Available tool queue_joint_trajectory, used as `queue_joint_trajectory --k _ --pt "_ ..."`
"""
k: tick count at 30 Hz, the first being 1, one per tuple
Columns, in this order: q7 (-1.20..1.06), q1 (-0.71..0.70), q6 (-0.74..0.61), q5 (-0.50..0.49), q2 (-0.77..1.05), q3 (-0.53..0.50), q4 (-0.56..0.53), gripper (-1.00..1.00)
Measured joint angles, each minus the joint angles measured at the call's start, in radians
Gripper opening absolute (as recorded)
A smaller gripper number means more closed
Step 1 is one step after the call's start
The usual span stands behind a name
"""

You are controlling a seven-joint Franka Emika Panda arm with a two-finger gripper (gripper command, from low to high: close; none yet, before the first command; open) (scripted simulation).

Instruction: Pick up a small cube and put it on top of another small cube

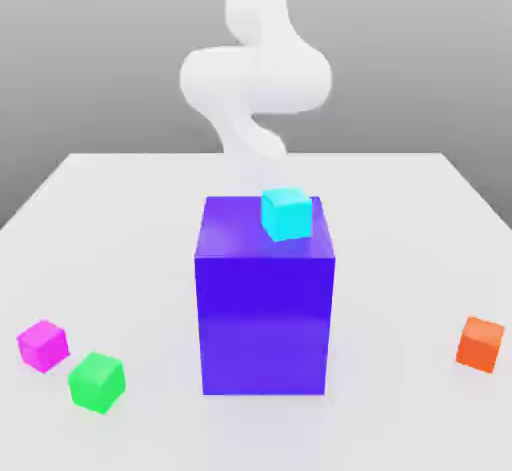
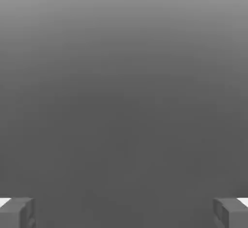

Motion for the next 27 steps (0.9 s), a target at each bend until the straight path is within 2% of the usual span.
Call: queue_joint_trajectory --k 10,18,23,27 --pt "0.468 -0.292 0.144 -0.084 0.303 0.044 -0.093 0.00" --pt "0.826 -0.461 0.256 -0.138 0.540 0.012 -0.165 0.00" --pt "1.018 -0.552 0.330 -0.126 0.686 -0.035 -0.212 0.00" --pt "1.133 -0.611 0.392 -0.064 0.799 -0.062 -0.250 0.00"
